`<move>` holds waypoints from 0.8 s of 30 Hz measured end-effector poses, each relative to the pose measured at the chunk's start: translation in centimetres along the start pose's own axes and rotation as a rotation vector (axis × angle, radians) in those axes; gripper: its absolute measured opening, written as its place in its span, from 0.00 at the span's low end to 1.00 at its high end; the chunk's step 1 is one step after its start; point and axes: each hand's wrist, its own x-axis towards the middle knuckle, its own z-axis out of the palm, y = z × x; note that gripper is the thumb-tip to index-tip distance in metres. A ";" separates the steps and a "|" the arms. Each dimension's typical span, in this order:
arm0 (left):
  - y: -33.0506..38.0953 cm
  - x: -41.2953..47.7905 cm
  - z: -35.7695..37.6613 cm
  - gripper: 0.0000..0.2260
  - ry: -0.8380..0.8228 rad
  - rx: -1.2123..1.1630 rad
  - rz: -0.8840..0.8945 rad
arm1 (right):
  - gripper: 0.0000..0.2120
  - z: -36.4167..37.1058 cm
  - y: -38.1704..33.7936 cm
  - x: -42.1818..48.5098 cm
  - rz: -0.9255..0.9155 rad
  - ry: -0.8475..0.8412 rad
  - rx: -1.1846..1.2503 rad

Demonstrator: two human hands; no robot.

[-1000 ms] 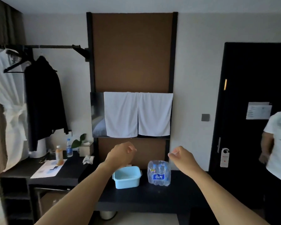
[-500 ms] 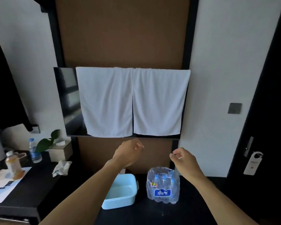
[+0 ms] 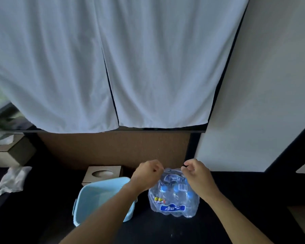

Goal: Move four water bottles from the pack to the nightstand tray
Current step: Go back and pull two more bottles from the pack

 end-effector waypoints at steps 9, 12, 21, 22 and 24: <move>-9.6 9.9 11.3 0.13 -0.127 -0.034 -0.170 | 0.15 10.2 13.4 6.0 0.021 -0.168 -0.102; -11.7 12.2 13.5 0.14 -0.154 0.024 -0.164 | 0.18 12.7 15.8 7.5 0.034 -0.184 -0.174; -14.9 13.8 15.2 0.12 -0.059 -0.049 -0.057 | 0.15 14.3 16.2 9.7 -0.016 -0.141 -0.348; -14.8 13.6 15.2 0.12 -0.049 -0.074 -0.041 | 0.14 14.2 15.9 9.7 -0.015 -0.148 -0.350; -15.0 13.0 15.6 0.13 -0.052 -0.098 -0.024 | 0.14 13.9 15.8 9.5 0.006 -0.186 -0.375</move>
